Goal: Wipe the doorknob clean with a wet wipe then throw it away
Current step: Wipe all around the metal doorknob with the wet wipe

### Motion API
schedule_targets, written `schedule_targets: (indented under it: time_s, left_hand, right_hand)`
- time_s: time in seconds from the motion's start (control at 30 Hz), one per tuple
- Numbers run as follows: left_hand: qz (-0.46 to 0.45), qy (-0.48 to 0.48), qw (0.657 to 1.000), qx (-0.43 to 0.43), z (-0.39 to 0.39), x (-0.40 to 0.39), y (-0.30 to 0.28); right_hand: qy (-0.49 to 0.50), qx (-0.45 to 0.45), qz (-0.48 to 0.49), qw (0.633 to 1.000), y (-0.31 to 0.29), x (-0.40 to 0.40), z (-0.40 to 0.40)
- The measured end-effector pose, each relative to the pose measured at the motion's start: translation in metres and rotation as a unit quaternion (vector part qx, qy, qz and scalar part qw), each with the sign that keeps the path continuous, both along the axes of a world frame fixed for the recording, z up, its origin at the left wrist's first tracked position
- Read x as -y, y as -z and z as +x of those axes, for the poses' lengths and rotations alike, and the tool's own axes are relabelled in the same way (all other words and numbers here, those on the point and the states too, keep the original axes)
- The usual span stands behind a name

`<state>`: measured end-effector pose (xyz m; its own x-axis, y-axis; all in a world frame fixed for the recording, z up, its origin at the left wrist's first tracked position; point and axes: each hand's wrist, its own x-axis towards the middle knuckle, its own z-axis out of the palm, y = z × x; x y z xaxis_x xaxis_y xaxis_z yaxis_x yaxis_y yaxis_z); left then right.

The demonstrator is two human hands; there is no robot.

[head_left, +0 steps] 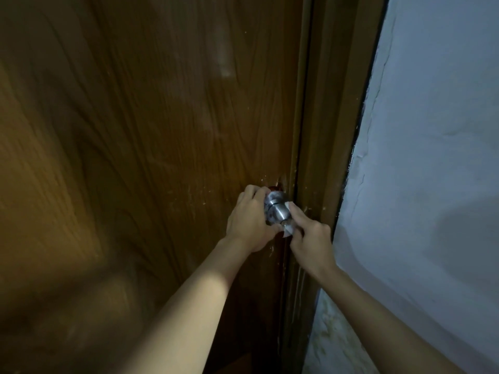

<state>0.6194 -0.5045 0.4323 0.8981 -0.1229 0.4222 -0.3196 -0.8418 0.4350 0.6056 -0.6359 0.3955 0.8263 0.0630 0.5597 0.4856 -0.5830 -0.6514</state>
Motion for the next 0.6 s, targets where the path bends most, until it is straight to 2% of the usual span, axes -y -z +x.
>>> schedule_targets:
  time_s: [0.17, 0.3, 0.37, 0.47, 0.53, 0.6]
  left_hand:
    - [-0.002, 0.001, 1.0, 0.005, 0.001, -0.001, 0.001]
    - [-0.008, 0.003, 1.0, 0.009, 0.002, 0.0, 0.002]
    - [-0.01, 0.001, 1.0, 0.01, 0.001, 0.001, 0.002]
    - [-0.013, -0.002, 1.0, 0.01, 0.002, 0.001, 0.003]
    - [-0.009, -0.007, 1.0, 0.012, 0.002, 0.0, 0.003]
    - [-0.006, -0.009, 1.0, 0.008, 0.003, 0.0, 0.003]
  right_hand:
    - [-0.017, 0.05, -0.059, 0.997, 0.002, 0.004, -0.007]
    - [-0.042, 0.032, -0.082, 0.995, -0.003, 0.001, 0.001]
    - [-0.037, -0.012, -0.034, 0.999, -0.005, 0.0, 0.005]
    - [-0.033, -0.145, 0.1, 0.984, -0.001, 0.0, 0.009]
    - [-0.071, -0.226, 0.205, 0.95, 0.003, -0.002, 0.009]
    - [-0.117, -0.304, 0.337, 0.883, 0.005, -0.002, 0.005]
